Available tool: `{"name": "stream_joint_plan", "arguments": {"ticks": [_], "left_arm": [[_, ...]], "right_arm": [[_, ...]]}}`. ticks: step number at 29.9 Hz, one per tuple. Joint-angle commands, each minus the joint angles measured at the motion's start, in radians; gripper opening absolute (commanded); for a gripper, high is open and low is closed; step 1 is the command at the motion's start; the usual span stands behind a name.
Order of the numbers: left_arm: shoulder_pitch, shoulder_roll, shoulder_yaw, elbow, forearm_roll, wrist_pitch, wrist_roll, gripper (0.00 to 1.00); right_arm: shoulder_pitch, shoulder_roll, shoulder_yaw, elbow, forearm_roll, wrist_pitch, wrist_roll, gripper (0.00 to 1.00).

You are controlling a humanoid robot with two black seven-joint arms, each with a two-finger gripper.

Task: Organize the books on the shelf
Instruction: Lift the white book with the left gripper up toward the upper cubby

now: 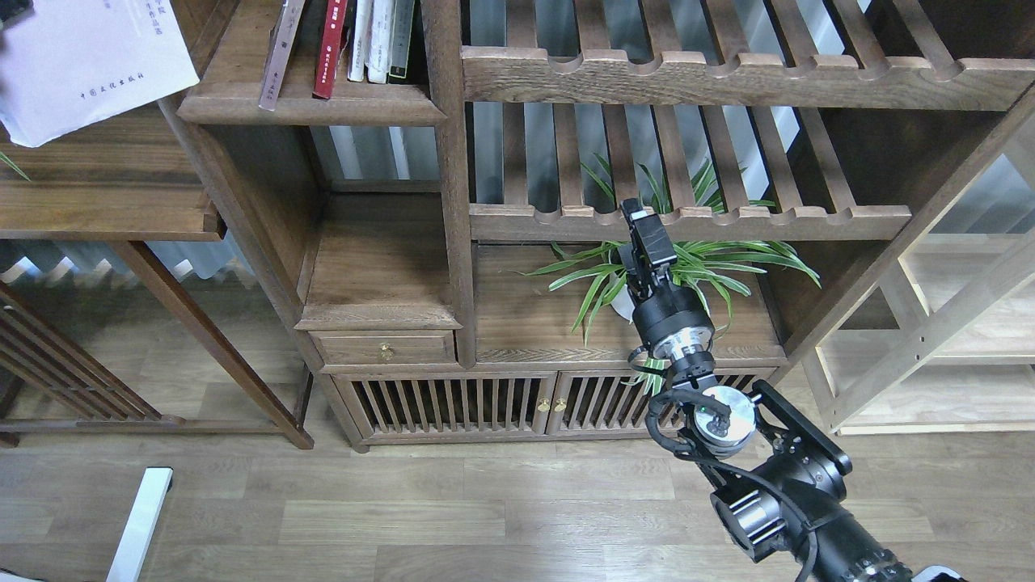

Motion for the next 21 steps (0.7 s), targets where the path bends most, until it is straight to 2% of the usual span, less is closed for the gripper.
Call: {"name": "stream_joint_plan", "arguments": {"ticks": [1, 9, 15, 21], "left_arm": [[-0.007, -0.011, 0.001, 0.002, -0.002, -0.002, 0.0, 0.07], [-0.067, -0.059, -0.009, 0.002, -0.001, 0.016, 0.0, 0.03], [-0.077, -0.114, -0.025, 0.008, 0.046, 0.066, 0.0, 0.02], [-0.119, -0.111, 0.001, 0.065, 0.073, 0.072, 0.0, 0.02]], "right_arm": [[0.006, 0.0, 0.0, 0.0, 0.0, 0.002, 0.0, 0.99], [0.011, 0.0, 0.0, 0.0, 0.003, 0.002, 0.0, 0.99], [0.013, 0.0, 0.0, 0.0, 0.003, 0.003, 0.0, 0.99], [0.013, 0.0, 0.002, 0.002, 0.005, 0.009, 0.002, 0.99]]}}
